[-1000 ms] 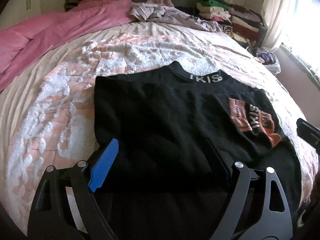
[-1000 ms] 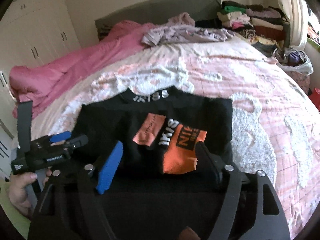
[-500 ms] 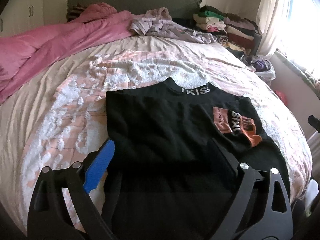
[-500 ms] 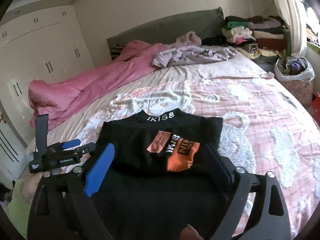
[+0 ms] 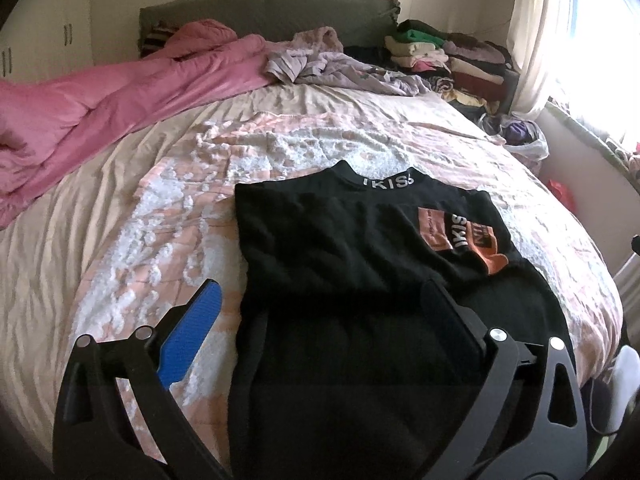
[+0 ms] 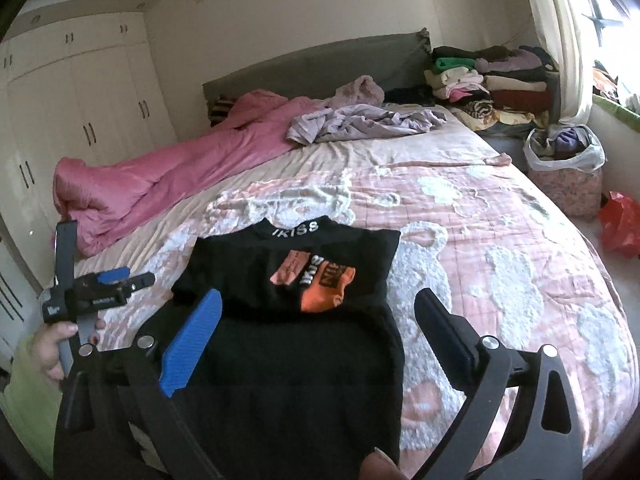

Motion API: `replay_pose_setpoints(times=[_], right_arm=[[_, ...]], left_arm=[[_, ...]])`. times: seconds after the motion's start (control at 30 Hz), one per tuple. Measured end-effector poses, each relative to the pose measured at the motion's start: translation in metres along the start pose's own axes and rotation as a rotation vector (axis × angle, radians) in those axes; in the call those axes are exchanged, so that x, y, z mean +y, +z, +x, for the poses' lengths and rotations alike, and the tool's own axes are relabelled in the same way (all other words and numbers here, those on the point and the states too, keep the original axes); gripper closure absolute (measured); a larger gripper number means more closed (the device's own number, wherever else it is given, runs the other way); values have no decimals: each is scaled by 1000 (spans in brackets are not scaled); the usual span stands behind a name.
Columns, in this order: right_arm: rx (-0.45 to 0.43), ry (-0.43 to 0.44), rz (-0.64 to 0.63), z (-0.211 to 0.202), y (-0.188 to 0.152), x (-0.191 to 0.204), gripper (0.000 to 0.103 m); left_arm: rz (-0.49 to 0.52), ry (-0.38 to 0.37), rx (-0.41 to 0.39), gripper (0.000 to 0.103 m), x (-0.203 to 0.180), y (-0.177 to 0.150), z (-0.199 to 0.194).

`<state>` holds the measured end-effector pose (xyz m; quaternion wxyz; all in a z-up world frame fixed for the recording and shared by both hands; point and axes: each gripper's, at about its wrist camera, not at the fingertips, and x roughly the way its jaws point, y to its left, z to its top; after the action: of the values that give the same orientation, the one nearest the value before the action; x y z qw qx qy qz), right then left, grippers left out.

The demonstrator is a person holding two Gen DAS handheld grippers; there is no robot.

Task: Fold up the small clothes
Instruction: 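Release the cuffs and pull both tools back from the sweatshirt, then move both tools to the sweatshirt hem and grasp it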

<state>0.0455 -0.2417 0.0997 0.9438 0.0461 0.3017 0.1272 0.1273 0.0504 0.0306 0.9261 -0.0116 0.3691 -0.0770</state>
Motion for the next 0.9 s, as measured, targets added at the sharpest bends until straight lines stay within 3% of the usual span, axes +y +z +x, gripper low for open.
replay_pose_setpoints(times=[0.37,0.67,0.9], right_arm=[[101,-18,-72,-2,-44,11,6],[218,-13,-86,14,-89,14,6],[280,-36,-85,22,-114,13,6]], left_arm=[[-6,42,12,10,16,-27,-22],[-36,82,73,10,42,-65,-32],[-70,45,118,10,55,-97,-35]])
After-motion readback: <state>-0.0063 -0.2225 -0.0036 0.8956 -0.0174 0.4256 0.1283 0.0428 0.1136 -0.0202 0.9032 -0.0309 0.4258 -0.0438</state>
